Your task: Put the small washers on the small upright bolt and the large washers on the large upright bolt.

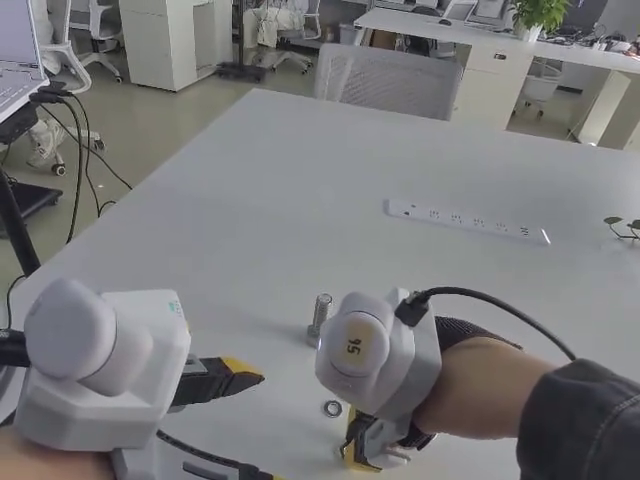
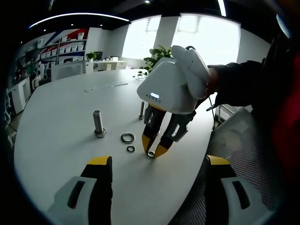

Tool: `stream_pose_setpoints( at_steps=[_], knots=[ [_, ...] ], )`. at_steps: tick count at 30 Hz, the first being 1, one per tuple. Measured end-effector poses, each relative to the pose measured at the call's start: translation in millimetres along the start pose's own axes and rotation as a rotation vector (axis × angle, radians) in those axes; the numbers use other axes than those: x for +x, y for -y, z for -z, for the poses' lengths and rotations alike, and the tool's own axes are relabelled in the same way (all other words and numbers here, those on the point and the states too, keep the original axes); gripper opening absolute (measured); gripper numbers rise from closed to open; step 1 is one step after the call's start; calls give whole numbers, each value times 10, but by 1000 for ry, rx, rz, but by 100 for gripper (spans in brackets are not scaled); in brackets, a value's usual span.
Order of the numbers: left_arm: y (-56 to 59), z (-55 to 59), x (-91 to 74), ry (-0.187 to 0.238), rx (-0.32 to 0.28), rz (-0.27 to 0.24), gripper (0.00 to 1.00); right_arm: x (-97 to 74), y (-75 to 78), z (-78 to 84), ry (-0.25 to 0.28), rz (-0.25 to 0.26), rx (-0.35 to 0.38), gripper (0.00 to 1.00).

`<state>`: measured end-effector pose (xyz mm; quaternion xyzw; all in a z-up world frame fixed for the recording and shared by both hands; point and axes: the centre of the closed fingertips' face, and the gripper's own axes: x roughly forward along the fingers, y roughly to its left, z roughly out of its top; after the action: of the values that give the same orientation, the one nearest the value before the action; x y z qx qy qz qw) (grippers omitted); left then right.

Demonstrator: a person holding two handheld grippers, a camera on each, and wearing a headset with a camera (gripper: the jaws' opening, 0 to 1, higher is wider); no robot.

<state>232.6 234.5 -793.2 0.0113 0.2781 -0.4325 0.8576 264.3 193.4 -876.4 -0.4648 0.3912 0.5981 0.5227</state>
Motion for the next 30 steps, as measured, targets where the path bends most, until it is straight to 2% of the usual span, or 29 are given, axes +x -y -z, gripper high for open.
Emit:
stream_pose_setpoints(
  at_steps=[21,30],
  knots=[
    [3,-19,-1,3,1,2,80,-24,-18,25,-6,24,-18,15],
    [-15,-22,-15,8,-3,-3,80,-15,-21,-7,13,17,-1,15]
  ],
)
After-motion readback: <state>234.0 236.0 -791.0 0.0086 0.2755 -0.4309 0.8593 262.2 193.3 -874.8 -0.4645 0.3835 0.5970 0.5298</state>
